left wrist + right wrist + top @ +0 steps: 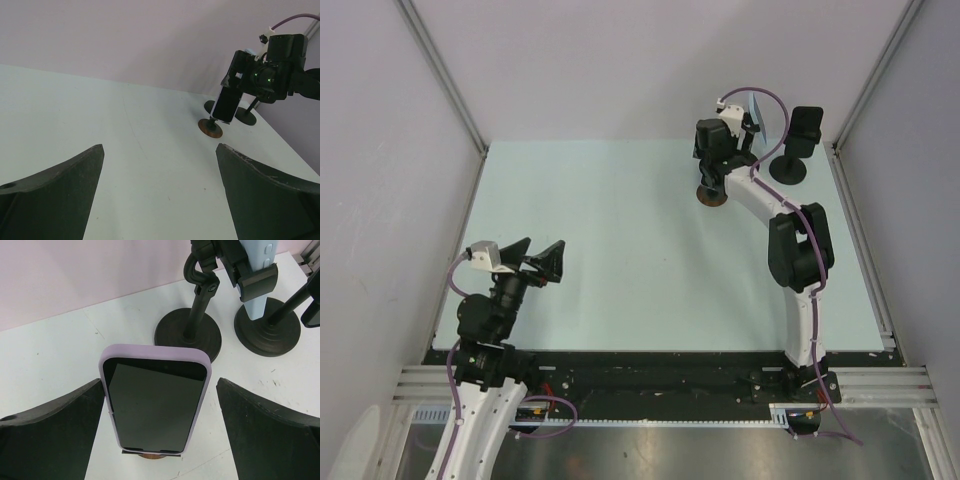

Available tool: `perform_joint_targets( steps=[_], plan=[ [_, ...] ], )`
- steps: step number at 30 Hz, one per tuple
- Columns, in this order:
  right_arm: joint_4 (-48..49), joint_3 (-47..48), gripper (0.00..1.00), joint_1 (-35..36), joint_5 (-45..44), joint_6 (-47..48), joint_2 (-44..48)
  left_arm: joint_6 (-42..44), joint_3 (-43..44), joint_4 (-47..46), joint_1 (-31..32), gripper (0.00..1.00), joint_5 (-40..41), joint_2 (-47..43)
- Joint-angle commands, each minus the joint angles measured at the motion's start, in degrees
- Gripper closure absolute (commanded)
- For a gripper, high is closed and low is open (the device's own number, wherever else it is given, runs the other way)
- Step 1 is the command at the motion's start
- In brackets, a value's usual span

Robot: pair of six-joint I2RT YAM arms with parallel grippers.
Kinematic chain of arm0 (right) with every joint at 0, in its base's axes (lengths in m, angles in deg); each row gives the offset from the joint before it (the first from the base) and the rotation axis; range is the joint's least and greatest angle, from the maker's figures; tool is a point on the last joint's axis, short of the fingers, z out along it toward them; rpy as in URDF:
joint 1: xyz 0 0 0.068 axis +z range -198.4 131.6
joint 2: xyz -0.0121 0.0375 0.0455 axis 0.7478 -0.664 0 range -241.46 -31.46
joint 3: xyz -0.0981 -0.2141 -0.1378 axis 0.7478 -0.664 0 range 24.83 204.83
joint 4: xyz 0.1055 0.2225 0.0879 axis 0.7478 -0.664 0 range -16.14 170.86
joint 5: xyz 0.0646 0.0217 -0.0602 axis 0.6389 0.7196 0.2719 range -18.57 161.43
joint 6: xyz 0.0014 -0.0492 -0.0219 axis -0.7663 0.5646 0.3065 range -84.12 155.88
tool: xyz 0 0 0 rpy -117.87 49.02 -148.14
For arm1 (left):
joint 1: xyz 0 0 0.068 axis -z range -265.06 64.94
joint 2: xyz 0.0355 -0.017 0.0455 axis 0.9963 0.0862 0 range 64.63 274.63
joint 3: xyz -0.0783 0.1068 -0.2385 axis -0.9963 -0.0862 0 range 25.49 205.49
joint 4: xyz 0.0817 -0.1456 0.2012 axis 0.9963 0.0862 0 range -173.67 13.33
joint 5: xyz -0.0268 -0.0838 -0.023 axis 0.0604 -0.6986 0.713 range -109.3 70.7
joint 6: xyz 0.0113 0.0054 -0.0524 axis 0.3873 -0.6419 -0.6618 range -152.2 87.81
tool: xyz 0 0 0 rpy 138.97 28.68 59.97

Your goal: Remove the phone from the phone stand

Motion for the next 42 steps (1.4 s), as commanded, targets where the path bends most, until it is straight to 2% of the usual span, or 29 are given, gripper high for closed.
perform_joint_targets(
  steps=[1, 5, 13, 18, 21, 22, 27, 28, 36, 42],
  plan=[
    [2.09, 0.77, 0.04, -0.05, -1.59, -0.39, -0.67, -0.89, 1.88, -0.73, -0.48, 0.00, -0.56, 0.07],
    [2.35, 0.68, 0.06, -0.13, -0.18, -0.74, -0.94, -0.98, 1.96, -0.73, -0.48, 0.00, -0.64, 0.15],
    [2.97, 0.51, 0.01, -0.40, 1.14, -1.71, -1.91, -1.24, 1.88, -0.73, -0.48, 0.00, -1.08, 0.59],
    [4.02, 0.07, 0.04, -0.57, 1.05, -1.88, -1.99, -1.42, 1.88, -0.73, -0.48, 0.00, -1.43, 1.47],
    [4.72, -0.55, 0.16, -0.66, 1.58, -1.88, -1.56, -1.51, 1.88, -0.73, -0.48, 0.00, -1.61, 1.74],
    [4.90, -1.24, 0.27, -0.57, 1.84, -1.71, -0.68, -1.51, 1.88, -0.73, -0.48, 0.00, -1.78, 2.17],
    [6.82, -4.58, 0.51, -0.22, 3.25, -1.88, 4.06, -1.24, 2.05, -0.73, -0.48, 0.00, -3.54, 3.67],
    [7.18, -5.37, 0.58, -0.14, 3.60, -1.88, 5.03, -1.16, 2.23, -0.73, -0.48, 0.00, -3.89, 4.02],
    [8.16, -15.12, 0.71, 1.53, 7.55, -3.82, 18.63, 0.69, 4.25, -0.73, -0.13, 0.00, -12.15, 11.30],
    [5.78, -22.15, 0.79, 4.61, 13.60, -8.11, 28.39, -0.18, 7.06, -2.04, 3.55, 0.00, -16.46, 19.65]
  ],
)
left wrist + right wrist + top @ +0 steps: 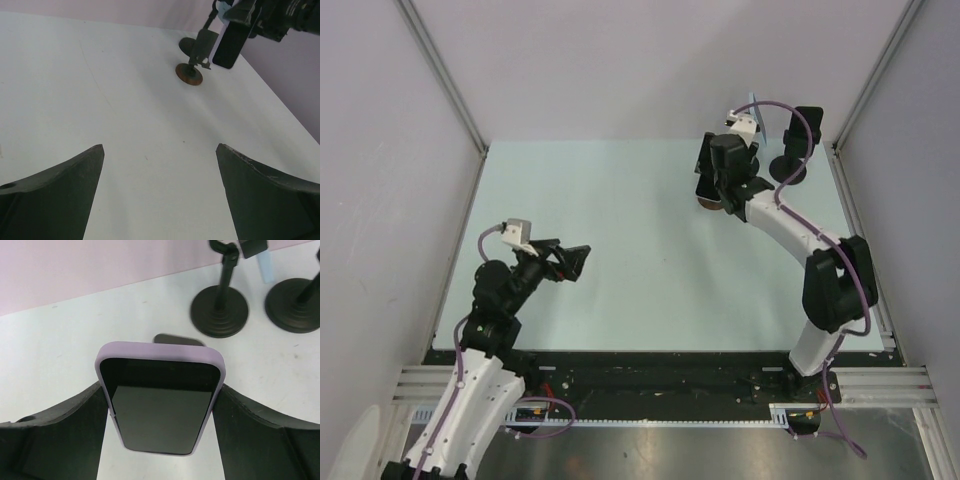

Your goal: Remove the phone from the phone stand

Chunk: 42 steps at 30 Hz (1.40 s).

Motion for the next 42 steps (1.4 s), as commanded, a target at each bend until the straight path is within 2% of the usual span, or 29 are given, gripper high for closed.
perform_joint_targets(
  steps=[1, 5, 6, 11, 15, 23, 31, 38, 42],
  plan=[
    [0.74, -3.21, 0.79, 3.21, 5.16, -4.76, 10.20, -0.71, 4.07, -3.49, 3.25, 0.00, -5.38, 5.10],
    [1.33, -8.57, 0.80, 5.41, 12.00, -9.41, 16.18, -2.47, 4.42, -9.73, 9.66, 0.00, -1.53, 8.89],
    [1.60, -9.54, 0.80, 5.94, 12.98, -11.07, 17.32, -2.04, 5.12, -11.31, 13.16, 0.00, -0.21, 11.33],
    [4.32, -15.00, 0.80, 9.28, 19.13, -15.48, 23.92, -2.03, 7.06, -16.41, 21.79, 0.00, 5.16, 19.69],
    [6.26, -19.21, 0.81, 10.86, 21.68, -18.38, 28.49, -6.07, 7.58, -23.08, 23.56, 0.00, 5.95, 25.41],
    [8.02, -26.25, 0.81, 11.13, 25.64, -23.13, 35.44, -5.90, 9.51, -28.11, 28.30, 0.02, 8.32, 33.14],
    [9.33, -30.38, 0.81, 11.39, 26.79, -24.97, 39.39, -4.14, 12.94, -30.57, 31.12, 0.13, 7.97, 39.65],
    [9.34, -31.44, 0.81, 11.39, 27.14, -25.33, 41.06, -3.88, 14.27, -31.19, 33.23, 0.31, 7.97, 43.87],
    [9.78, -32.14, 0.81, 11.22, 27.58, -25.59, 41.59, -3.53, 14.27, -31.36, 33.76, 0.37, 7.98, 45.37]
  ],
)
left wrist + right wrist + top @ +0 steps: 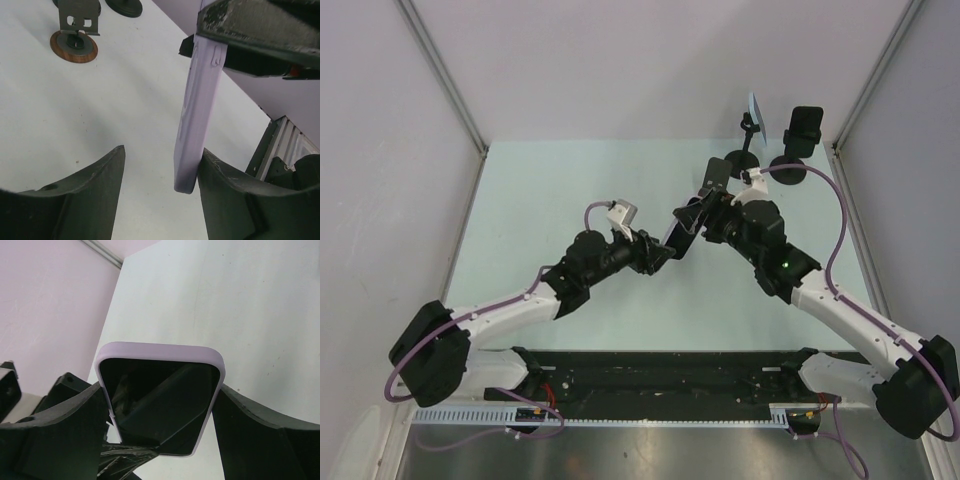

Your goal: Remove the phone from the phone stand

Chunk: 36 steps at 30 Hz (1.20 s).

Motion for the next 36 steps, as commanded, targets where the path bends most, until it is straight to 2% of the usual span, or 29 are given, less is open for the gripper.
perform_joint_targets(
  steps=[1, 3, 6, 7, 9, 10, 12, 13, 15, 16, 18, 19, 21, 26, 29, 32, 36],
  plan=[
    [6.32, 0.21, 0.81, 0.09, 1.31, -1.96, 2.56, 1.02, 2.03, -2.51, 1.04, 0.41, 0.63, 1.28],
    [6.41, 0.12, 0.81, 0.00, 1.48, -2.05, 2.56, 1.02, 2.11, -2.69, 1.13, 0.46, 0.63, 1.55],
    [6.41, -0.14, 0.80, 0.00, 1.48, -2.05, 2.56, 1.28, 2.11, -2.95, 1.22, 0.61, 0.98, 1.29],
    [6.41, -0.14, 0.80, -0.08, 1.57, -1.96, 2.56, 1.54, 2.03, -3.13, 1.22, 0.70, 1.24, 1.11],
    [6.33, -0.49, 0.80, -0.26, 1.57, -1.96, 2.56, 1.72, 1.94, -3.21, 1.22, 0.78, 2.03, 0.32],
    [6.32, -0.67, 0.79, -0.26, 1.66, -1.96, 2.56, 1.98, 1.85, -3.48, 1.22, 0.87, 2.21, 0.06],
    [6.32, -1.02, 0.70, -0.52, 2.10, -1.96, 2.64, 2.07, 1.76, -3.57, 1.22, 0.96, 2.65, -0.56],
    [6.32, -1.11, 0.59, -0.61, 2.45, -1.96, 2.64, 2.16, 1.67, -3.65, 1.22, 1.00, 2.91, -0.73],
    [6.15, -1.37, 0.45, -0.96, 2.89, -1.79, 2.82, 2.34, 1.41, -3.65, 1.13, 1.00, 3.35, -1.35],
    [5.97, -1.46, 0.30, -1.05, 2.98, -1.61, 2.99, 2.08, 1.06, -3.65, 0.78, 1.00, 4.05, -1.53],
    [5.10, -1.55, 0.18, -1.23, 2.72, -0.91, 3.61, 1.38, 0.53, -3.57, 0.16, 1.00, 4.58, -2.05],
    [4.75, -1.64, 0.09, -1.40, 2.37, -0.56, 3.96, -0.11, -0.16, -3.57, -1.40, 1.00, 4.59, -2.23],
    [3.17, -1.90, 0.02, -1.49, 1.40, 0.23, 5.18, -2.31, -0.96, -3.57, -3.61, 1.00, 3.45, -2.49],
    [-1.13, -2.95, 0.00, -1.49, -3.60, 4.45, 8.53, -7.68, -3.77, -2.78, -13.53, 1.00, -0.67, -4.34],
    [-4.48, -3.92, 0.00, -1.49, -6.42, 6.99, 10.73, -8.39, -3.95, 0.90, -20.12, 1.00, -2.44, -5.57],
    [-5.80, -5.41, 0.00, -1.49, -8.00, 9.27, 13.01, -6.20, -0.89, 9.15, -27.15, 1.00, -3.32, -4.87],
    [-6.94, -6.64, 0.00, -1.58, -9.85, 12.27, 14.33, 0.64, 6.32, 24.60, -36.98, 1.00, -6.21, -0.75]
  ],
)
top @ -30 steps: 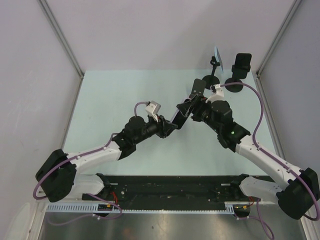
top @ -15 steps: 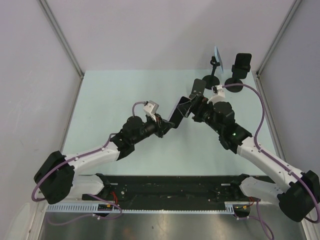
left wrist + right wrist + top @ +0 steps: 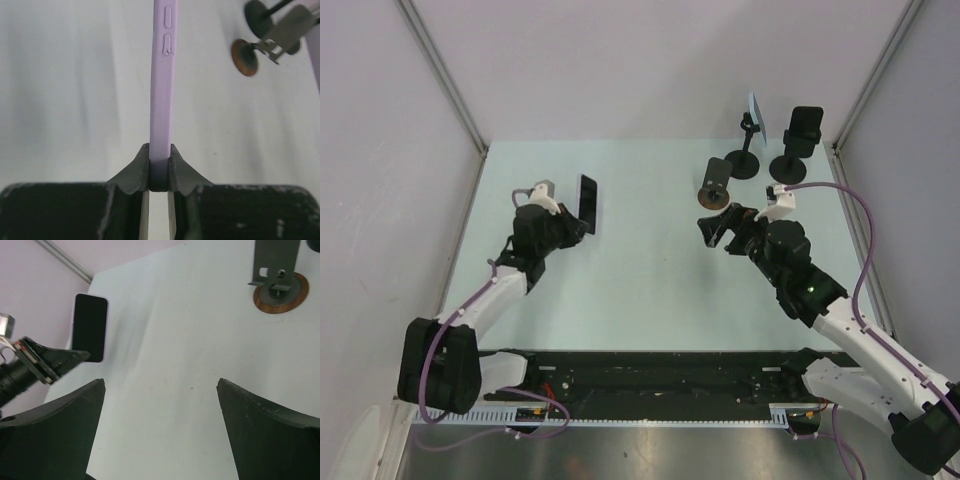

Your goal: Remove the phone from the phone stand

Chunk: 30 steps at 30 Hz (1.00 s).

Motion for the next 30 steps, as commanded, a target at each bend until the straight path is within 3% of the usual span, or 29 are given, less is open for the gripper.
perform_joint_targets(
  steps=[1, 6, 15, 21, 25, 30],
  plan=[
    [-2.31, -1.27, 0.00, -0.35, -3.91, 5.50, 1.88, 6.19, 11.02, 11.66, -8.73, 1.00, -5.30, 2.25],
    [-2.49, -2.33, 0.00, -0.62, -3.74, 7.78, 2.23, 10.58, 15.17, 17.63, -20.31, 1.00, -8.92, 7.87],
    [-0.12, -4.70, 0.00, -0.62, 0.92, 8.40, 2.49, 21.21, 22.02, 26.33, -35.62, 1.00, -15.24, 18.60],
    [0.94, -5.67, 0.00, 0.17, 1.28, 8.75, 2.05, 28.87, 26.07, 31.88, -40.98, 1.00, -17.34, 24.58],
    [0.76, -5.75, 0.00, 0.44, 1.01, 9.02, 1.88, 29.23, 27.47, 32.59, -44.25, 1.00, -23.33, 28.97],
    [0.85, -5.75, 0.00, 0.70, 1.28, 9.11, 0.82, 29.76, 28.36, 34.43, -46.36, 0.97, -22.20, 33.02]
  ],
)
